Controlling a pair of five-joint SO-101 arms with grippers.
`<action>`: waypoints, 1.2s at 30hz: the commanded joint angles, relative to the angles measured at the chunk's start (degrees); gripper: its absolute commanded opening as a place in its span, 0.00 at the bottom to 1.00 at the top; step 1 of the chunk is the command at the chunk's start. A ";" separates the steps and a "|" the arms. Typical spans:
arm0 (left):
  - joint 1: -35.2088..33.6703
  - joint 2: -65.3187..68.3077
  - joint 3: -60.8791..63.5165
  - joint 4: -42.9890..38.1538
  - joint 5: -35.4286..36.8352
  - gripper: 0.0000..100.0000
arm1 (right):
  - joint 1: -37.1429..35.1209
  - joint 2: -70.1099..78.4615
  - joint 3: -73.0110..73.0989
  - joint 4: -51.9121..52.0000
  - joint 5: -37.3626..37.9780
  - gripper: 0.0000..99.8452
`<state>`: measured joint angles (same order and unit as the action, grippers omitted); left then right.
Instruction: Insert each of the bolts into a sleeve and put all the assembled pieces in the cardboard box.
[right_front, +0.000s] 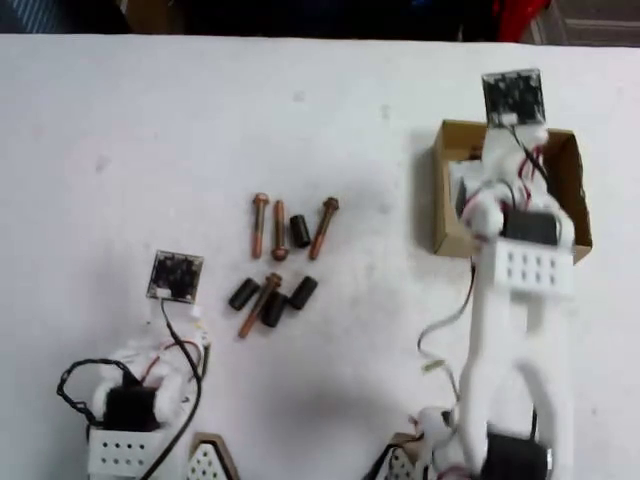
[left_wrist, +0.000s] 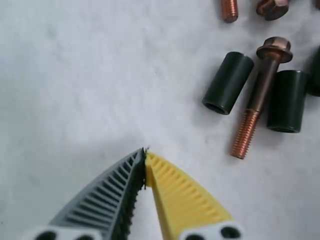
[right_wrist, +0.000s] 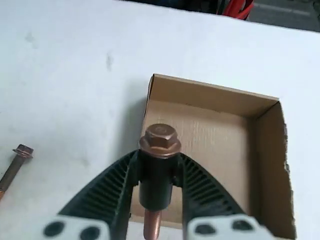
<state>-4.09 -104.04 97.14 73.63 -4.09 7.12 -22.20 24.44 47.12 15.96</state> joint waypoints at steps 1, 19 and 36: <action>-0.48 -0.66 -0.18 0.18 -0.53 0.02 | 0.40 8.84 -9.93 0.04 0.62 0.02; -0.48 -0.66 -0.18 0.00 -0.53 0.02 | 0.48 48.66 -39.74 0.04 0.62 0.02; -0.48 -0.66 -0.18 -0.09 -0.53 0.02 | 0.48 64.13 -52.13 0.13 0.62 0.04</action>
<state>-4.09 -104.04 97.14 73.63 -4.09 7.30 42.59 -24.62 47.12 15.96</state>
